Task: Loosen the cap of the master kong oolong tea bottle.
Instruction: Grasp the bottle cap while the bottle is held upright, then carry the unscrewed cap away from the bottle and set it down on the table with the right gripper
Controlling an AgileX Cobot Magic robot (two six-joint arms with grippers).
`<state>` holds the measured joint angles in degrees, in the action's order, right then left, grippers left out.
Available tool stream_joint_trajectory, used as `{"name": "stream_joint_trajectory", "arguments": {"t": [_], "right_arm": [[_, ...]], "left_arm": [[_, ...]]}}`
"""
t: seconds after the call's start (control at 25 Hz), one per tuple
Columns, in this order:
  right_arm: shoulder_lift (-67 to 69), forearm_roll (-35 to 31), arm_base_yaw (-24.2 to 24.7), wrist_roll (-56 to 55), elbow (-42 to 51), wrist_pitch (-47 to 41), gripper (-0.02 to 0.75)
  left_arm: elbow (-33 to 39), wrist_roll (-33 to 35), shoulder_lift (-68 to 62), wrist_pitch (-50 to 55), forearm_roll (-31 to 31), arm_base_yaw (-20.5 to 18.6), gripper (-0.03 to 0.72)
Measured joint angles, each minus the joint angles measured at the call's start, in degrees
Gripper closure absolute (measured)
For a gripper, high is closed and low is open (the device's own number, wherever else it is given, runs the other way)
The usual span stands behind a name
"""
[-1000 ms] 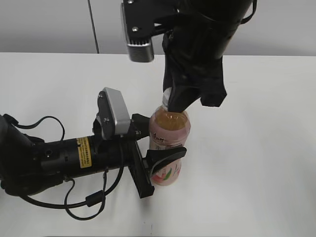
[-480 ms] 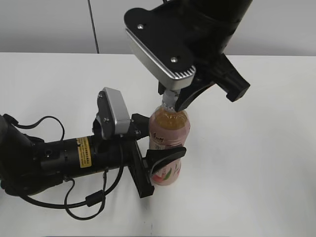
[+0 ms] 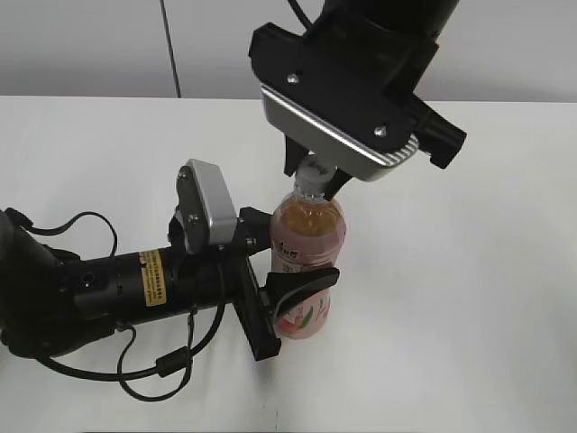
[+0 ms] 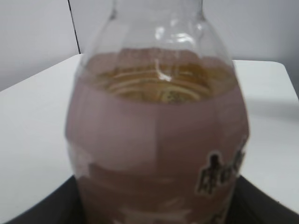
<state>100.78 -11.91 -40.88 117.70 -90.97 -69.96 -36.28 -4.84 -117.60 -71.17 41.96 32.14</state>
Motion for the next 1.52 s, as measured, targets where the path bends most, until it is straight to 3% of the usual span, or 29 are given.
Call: {"name": "stream_joint_trajectory", "arguments": {"t": [0.32,0.48,0.6,0.76,0.84,0.96,1.08,1.28,1.52], "right_arm": [[-3.0,-1.6,-0.1,0.0,-2.8,-0.1,0.461],[-4.6,1.3,-0.1,-6.7,-3.0,-0.1,0.461],[-4.5,6.8,0.7,-18.3,-3.0,-0.1,0.461],[-3.9,8.7,2.8,-36.0,-3.0,1.1,0.461],[-2.9,8.7,4.7,-51.0,-3.0,1.2,0.461],[-1.0,8.7,10.2,-76.8,-2.2,0.9,0.462],[-0.5,9.1,17.4,-91.2,2.3,1.0,0.463],[-0.5,9.8,27.0,-104.4,14.9,1.5,0.463],[-0.4,9.8,27.8,-110.8,30.0,16.0,0.463]], "left_arm": [[0.0,-0.2,0.0,0.1,-0.2,0.0,0.295],[0.0,-0.2,0.0,0.1,-0.2,0.0,0.295],[0.0,-0.2,0.0,0.1,-0.2,0.0,0.295],[0.0,-0.2,0.0,0.0,-0.2,0.0,0.295],[0.0,-0.2,0.0,0.0,-0.2,0.0,0.295],[0.0,-0.2,0.0,0.1,-0.2,0.0,0.295],[0.0,-0.2,0.0,0.1,-0.2,0.0,0.295],[0.0,-0.2,0.0,0.1,-0.2,0.0,0.295],[0.0,-0.2,0.0,0.1,-0.2,0.0,0.295]]}}
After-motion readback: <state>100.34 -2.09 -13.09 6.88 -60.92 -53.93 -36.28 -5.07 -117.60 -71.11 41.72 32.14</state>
